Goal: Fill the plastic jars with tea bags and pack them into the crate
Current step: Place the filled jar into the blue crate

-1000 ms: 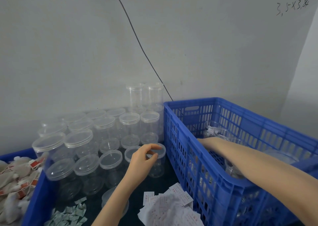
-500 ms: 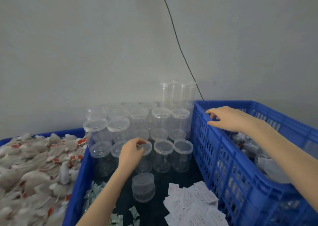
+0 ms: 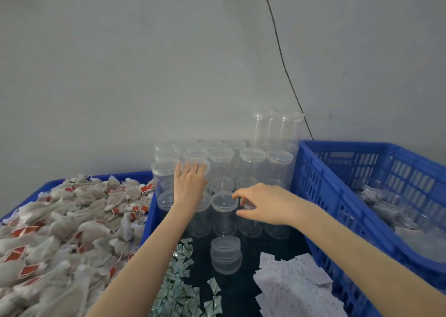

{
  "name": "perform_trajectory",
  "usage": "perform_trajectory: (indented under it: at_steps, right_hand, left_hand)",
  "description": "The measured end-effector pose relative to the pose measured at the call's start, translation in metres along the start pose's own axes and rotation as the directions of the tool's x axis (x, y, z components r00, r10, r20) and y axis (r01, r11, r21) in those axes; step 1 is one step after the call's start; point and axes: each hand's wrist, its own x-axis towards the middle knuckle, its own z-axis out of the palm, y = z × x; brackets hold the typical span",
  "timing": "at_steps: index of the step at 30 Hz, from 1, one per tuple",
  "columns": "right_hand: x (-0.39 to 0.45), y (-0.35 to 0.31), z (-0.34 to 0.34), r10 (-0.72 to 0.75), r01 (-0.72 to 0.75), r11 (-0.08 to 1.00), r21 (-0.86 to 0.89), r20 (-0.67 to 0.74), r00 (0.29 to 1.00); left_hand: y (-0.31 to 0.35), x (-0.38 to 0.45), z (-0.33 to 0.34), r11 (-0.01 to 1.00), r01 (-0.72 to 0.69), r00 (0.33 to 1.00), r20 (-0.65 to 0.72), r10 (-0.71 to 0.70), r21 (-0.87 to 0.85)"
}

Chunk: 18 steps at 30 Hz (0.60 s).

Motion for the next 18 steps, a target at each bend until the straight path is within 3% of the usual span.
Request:
perform_trajectory:
  at_steps: [6,11,13,15,18]
  right_hand:
    - [0.007,-0.004,0.027,0.025,-0.02,0.996,0.082,-0.061,0.998]
    - [0.008,0.002,0.049,0.158,-0.079,0.955,0.286,-0.264,0.951]
    - [0.006,0.0,0.058,0.231,-0.052,0.864,0.5,-0.303,0.924]
    - [0.004,-0.003,0.066,0.27,0.042,0.692,0.721,-0.313,0.911]
    - [-0.002,-0.01,0.084,0.288,0.123,0.479,0.869,-0.288,0.913]
  left_hand:
    - [0.003,-0.013,-0.009,0.993,-0.105,0.977,-0.19,0.094,-0.049]
    - [0.012,-0.032,-0.039,0.927,-0.316,0.874,-0.443,0.201,-0.203]
    - [0.018,-0.043,-0.048,0.846,-0.402,0.869,-0.438,0.231,-0.351]
    - [0.023,-0.057,-0.055,0.752,-0.434,0.888,-0.377,0.264,-0.496]
    - [0.024,-0.072,-0.063,0.6,-0.244,0.969,-0.167,0.183,-0.762]
